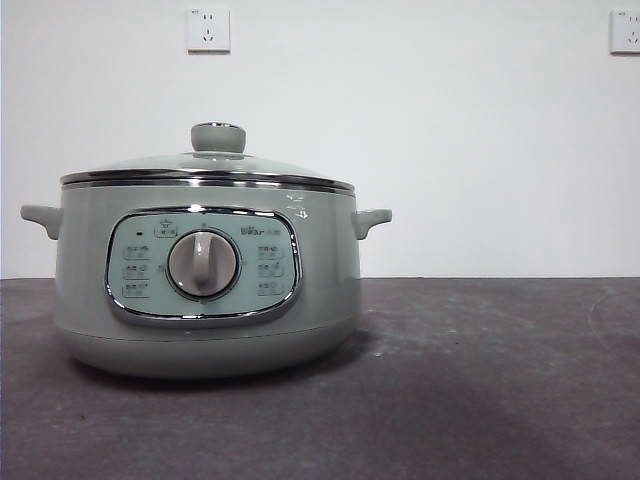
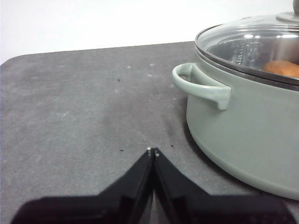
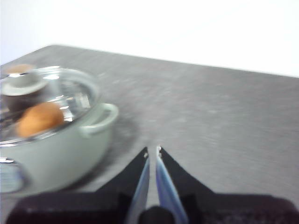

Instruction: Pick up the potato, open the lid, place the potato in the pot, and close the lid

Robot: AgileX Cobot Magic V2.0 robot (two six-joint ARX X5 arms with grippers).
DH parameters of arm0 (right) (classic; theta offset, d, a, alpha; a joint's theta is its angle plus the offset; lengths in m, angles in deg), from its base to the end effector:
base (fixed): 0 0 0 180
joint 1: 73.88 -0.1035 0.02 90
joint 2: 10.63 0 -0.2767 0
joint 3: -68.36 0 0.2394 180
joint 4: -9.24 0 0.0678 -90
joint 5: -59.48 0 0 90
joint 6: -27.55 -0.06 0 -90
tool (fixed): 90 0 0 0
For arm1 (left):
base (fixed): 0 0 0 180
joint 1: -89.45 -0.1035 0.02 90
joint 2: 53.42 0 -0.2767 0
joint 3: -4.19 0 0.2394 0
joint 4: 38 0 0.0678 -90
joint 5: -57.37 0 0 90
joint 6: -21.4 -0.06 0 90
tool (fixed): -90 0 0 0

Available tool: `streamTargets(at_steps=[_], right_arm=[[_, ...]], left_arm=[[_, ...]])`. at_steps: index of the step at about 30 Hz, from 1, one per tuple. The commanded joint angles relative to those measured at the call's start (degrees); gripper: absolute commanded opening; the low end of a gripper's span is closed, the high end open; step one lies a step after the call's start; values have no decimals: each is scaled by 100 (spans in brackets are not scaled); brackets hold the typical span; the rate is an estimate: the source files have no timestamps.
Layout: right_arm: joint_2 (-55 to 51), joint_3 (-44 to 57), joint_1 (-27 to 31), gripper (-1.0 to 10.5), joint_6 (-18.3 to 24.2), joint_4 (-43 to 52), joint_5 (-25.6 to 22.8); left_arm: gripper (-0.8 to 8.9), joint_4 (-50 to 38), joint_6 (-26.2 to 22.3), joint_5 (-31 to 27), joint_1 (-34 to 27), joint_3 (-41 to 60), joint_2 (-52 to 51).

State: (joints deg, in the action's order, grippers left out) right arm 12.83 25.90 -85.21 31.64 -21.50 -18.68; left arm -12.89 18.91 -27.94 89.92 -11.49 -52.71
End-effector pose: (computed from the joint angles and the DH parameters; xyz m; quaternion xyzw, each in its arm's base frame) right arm 0.1117 0.0349 0.2659 -0.0343 0.0951 0.2033 0.9739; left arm 0.1002 -0.0057 0.1463 0.0184 0.0873 -0.0467 0.9949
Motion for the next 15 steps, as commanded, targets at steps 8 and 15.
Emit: streamTargets(at_steps=[8, 15], right_arm=[[-1403, 1784, 638, 30, 46, 595, 22], [-1945, 2594, 645, 30, -170, 990, 22]], left_arm=[[-3, -28, -61, -13, -22, 94, -22], [-3, -28, -61, -13, -22, 94, -22]])
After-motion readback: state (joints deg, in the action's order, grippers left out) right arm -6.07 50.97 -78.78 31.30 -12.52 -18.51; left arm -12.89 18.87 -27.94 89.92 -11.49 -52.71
